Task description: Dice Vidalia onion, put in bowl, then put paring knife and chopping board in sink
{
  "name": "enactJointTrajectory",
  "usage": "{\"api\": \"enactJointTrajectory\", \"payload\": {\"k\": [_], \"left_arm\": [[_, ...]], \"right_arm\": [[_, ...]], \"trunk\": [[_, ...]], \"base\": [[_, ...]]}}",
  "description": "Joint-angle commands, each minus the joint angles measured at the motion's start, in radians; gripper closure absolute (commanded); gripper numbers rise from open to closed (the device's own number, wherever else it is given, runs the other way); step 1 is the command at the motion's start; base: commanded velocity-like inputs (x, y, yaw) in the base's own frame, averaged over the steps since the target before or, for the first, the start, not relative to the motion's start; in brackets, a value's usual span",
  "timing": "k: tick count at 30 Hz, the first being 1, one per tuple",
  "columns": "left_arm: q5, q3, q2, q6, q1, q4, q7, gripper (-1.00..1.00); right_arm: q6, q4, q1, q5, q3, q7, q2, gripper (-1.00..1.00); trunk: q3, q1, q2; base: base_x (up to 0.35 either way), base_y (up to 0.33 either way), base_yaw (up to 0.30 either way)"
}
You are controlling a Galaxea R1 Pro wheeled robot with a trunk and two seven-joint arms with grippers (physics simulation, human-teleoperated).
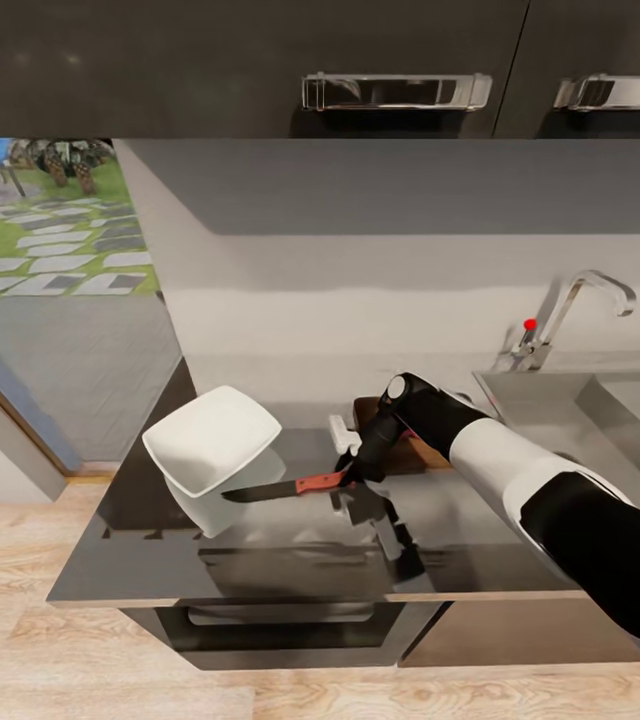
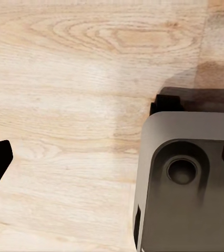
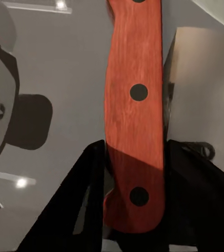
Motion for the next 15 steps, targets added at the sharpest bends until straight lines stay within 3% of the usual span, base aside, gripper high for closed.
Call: {"api": "enactJointTrajectory", "payload": {"k": [1,15], "left_arm": [[0.006,-0.004,0.000,-0.004,-0.002,0.003,0.001,-1.00],[0.006,-0.004,0.000,-0.004,-0.002,0.003,0.001,-1.00]], "right_arm": [[0.007,0.000,0.027,0.001,0.004,0.002,0.001,1.00],[0.007,0.000,0.027,0.001,0.004,0.002,0.002,1.00]], "trunk": [[0.000,0.000,0.000],[0.022,0.000,0.000]], "base": [[0.000,0.000,0.000],[0.000,0.000,0.000]]}}
